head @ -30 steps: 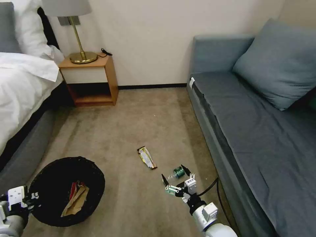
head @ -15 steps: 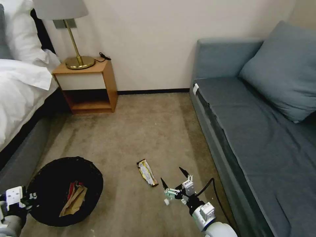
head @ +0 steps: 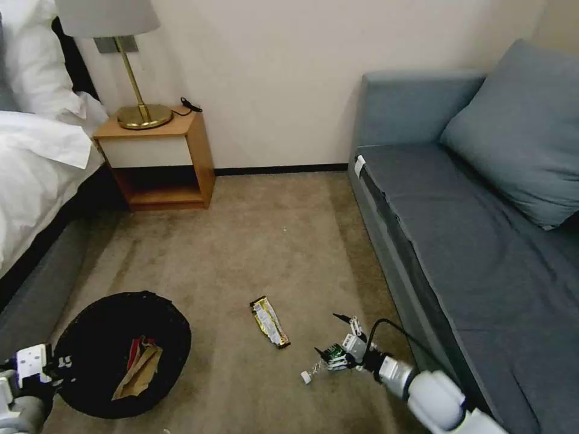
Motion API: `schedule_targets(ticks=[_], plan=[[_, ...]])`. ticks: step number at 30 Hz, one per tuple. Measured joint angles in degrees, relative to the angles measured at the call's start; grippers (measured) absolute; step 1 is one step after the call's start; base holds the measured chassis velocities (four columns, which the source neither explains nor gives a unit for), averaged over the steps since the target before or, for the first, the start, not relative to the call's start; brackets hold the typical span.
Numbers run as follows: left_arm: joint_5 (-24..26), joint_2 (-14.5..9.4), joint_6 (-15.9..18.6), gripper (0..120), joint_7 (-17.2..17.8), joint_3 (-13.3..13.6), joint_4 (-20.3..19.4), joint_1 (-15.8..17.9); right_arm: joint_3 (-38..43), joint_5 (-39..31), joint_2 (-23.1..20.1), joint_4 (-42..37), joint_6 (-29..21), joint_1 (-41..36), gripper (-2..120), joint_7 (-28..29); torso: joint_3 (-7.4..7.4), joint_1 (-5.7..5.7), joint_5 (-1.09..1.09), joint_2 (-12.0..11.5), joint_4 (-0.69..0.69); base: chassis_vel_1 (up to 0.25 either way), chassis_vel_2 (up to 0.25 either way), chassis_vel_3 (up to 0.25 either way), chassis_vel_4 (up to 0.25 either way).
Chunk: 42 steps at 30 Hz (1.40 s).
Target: Pick up the trash bin, then pick up the garbage on the floor and place it into the trash bin.
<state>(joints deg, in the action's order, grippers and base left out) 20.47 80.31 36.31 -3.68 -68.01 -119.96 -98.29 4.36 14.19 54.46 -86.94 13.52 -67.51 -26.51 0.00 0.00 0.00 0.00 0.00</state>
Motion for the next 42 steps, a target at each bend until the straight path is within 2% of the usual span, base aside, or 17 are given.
schedule_targets(ticks=[5,10,17,25,26,28,33,34,37,38,41,42], plan=[[-0.03,-0.14,0.0,3,-0.07,-0.64,0.39,0.09,-5.08,7.92,-0.12,6.02,3.51,7.02,100,-5.19,0.01,0.0,0.01,0.0,0.0,0.0,0.0,0.0,0.0],[0.02,-0.07,-0.02,3,-0.14,-1.38,0.49,-0.04,-9.02,12.73,0.57,9.7,5.8,10.52,100,-7.68,0.0,0.0,0.01,0.0,0.0,0.0,0.0,0.0,0.0],[0.09,0.5,-0.18,3,-0.23,-1.95,0.67,-0.31,-12.19,15.13,0.97,11.88,8.02,12.43,100,-9.76,0.0,0.0,-0.01,0.0,0.0,0.0,0.0,0.0,0.0],[0.12,1.14,-0.41,3,-0.26,-2.19,0.95,-0.33,-15.27,17.76,3.61,15.76,8.46,15.33,99,-11.19,0.0,0.0,0.0,0.0,0.0,0.0,0.0,0.0,0.0],[0.12,1.19,-0.43,3,-0.27,-2.26,0.99,-0.32,-15.75,17.75,3.84,16.74,8.5,15.87,94,-11.89,0.0,0.0,0.0,0.0,0.0,0.0,0.0,0.0,0.0],[0.12,1.19,-0.43,3,-0.27,-2.28,1.01,-0.33,-15.81,17.75,3.92,17.0,8.53,16.01,93,-12.12,0.0,0.0,-0.01,-0.01,0.0,0.0,0.0,0.0,0.0],[0.22,1.15,-0.49,3,-0.3,-2.45,1.2,-0.19,-15.41,18.44,5.13,20.42,9.69,17.48,69,-14.23,0.0,0.0,0.0,0.0,0.0,0.0,0.0,0.0,0.0],[0.22,1.15,-0.49,3,-0.3,-2.45,1.2,-0.19,-15.41,18.44,5.13,20.42,9.69,17.48,69,-14.23,0.0,0.0,0.0,0.0,0.0,0.0,0.0,0.0,0.0],[0.25,1.12,-0.51,3,-0.31,-2.47,1.2,-0.11,-14.81,18.75,5.85,21.59,10.24,17.72,55,-14.51,0.0,0.0,0.0,0.0,0.0,0.0,0.0,0.0,0.0],[0.25,1.12,-0.51,3,-0.31,-2.47,1.2,-0.11,-14.81,18.75,5.85,21.59,10.24,17.72,55,-14.51,0.0,0.0,0.0,0.0,0.0,0.0,0.0,0.0,0.0],[0.28,1.16,-0.51,3,-0.32,-2.53,1.04,-0.14,-14.57,18.51,5.94,21.5,10.38,17.72,40,-14.52,0.0,0.0,0.0,0.0,0.0,0.0,0.0,0.0,0.0],[0.28,1.16,-0.51,3,-0.32,-2.53,1.04,-0.14,-14.57,18.51,5.94,21.5,10.38,17.72,40,-14.52,0.0,0.0,0.0,0.0,0.0,0.0,0.0,0.0,0.0]])
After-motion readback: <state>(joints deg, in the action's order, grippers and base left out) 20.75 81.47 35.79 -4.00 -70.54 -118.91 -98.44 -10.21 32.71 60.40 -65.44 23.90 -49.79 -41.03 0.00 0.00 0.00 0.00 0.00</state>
